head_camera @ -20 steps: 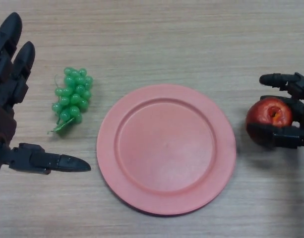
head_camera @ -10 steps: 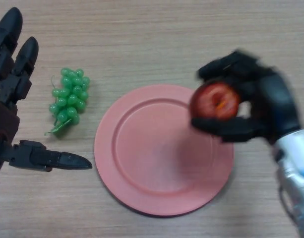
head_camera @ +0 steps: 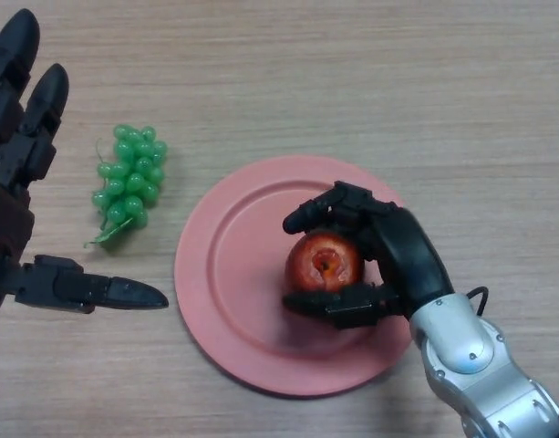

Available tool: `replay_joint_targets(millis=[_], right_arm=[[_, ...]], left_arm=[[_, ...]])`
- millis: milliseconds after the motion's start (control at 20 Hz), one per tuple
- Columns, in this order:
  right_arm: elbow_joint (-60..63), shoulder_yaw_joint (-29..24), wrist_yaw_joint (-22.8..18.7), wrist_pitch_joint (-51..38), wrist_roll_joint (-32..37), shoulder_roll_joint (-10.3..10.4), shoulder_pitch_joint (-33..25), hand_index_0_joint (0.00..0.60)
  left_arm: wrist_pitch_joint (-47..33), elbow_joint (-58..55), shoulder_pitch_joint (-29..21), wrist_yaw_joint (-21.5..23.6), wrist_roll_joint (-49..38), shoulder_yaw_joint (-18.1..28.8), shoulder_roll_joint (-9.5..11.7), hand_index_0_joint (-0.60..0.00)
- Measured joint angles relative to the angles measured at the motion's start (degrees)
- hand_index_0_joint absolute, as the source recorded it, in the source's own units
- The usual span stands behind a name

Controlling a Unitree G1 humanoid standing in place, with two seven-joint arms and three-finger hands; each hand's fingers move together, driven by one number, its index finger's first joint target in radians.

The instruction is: Pick up the red apple and place it on the plate

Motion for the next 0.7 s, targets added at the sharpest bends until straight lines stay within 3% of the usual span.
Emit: replay_joint_targets(millis=[50, 200, 350, 450, 550, 700], right_arm=[[0.2, 0.0, 0.0, 0.0, -0.1, 0.0, -0.1, 0.401], [0.9, 0.1, 1.0, 0.1, -3.2, 0.0, -0.4, 0.001], [-3.8, 1.0, 4.2, 4.7, -4.9, -0.1, -0.7, 0.0], [-11.9, -0.2, 5.3, 8.2, 0.3, 0.0, -0.8, 0.0], [-20.0, -5.5, 8.3, 12.0, 2.5, 0.2, -1.0, 0.0], [-31.3, -19.6, 14.2, 14.1, 6.3, 0.2, 2.9, 0.0]], left_arm=[[0.0, 0.0, 0.0, 0.0, 0.0, 0.0, 0.0, 0.0], [0.0, 0.1, 0.0, 0.0, 0.0, 0.0, 0.0, 0.0], [0.0, 0.6, 0.0, 0.0, 0.3, 0.0, 0.0, 0.0], [0.0, 0.8, 0.0, 0.1, 0.5, -0.1, 0.0, 0.0], [-0.1, 0.8, -0.1, 0.0, 0.6, -0.1, 0.0, 0.0], [-0.7, 1.3, -0.2, 0.0, 0.7, 0.3, 0.1, 0.0]])
